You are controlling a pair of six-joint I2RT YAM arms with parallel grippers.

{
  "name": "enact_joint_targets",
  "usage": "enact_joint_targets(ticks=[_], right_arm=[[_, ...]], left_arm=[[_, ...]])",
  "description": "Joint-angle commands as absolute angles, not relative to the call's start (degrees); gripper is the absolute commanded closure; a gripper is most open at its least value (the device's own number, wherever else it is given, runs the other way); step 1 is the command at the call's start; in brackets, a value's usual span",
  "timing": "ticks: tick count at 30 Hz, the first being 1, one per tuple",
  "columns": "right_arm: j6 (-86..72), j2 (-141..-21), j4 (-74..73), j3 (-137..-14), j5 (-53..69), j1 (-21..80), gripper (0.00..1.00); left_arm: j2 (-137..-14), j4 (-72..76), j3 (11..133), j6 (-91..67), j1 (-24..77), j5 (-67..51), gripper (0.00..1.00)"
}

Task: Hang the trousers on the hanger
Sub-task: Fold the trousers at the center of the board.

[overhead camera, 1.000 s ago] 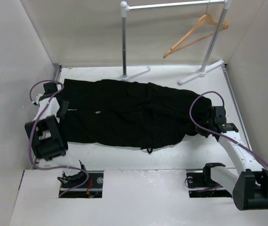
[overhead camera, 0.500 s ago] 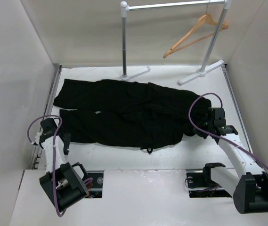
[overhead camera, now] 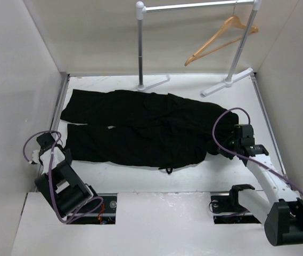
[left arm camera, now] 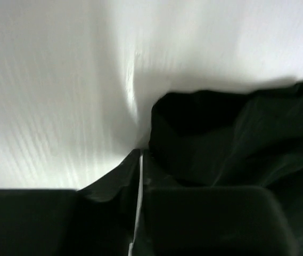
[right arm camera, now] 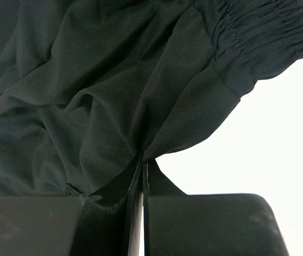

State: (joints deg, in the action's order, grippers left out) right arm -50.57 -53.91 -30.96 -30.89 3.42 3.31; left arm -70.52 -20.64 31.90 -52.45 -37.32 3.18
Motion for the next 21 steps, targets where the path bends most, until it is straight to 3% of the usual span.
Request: enact_joint_targets(ticks=[1,13,18,21], right_arm=[[-50.0,-52.4,-30.8,-31.3,2.1,2.0,0.95],[-47.6,-46.9,-37.3,-33.2,-1.9,-3.5,0.97],[-47.6,-48.8,-35.5,-33.7,0.2,-2.2,0.97],[-47.6,-49.3,-35.1,-33.7,0.5,-1.8,0.96]], left_arm=[[-70.8,-21.3,34.8,-53.6,-39.0,4.3,1.0],[-64.2,-30.2,42.2,-53.4,-35.3,8.8,0.98],[-63.5,-30.6,38.9,-52.0,-34.0,5.0,0.64],[-63.7,-32.3,37.7,-52.0,-33.6,5.5,0.58]])
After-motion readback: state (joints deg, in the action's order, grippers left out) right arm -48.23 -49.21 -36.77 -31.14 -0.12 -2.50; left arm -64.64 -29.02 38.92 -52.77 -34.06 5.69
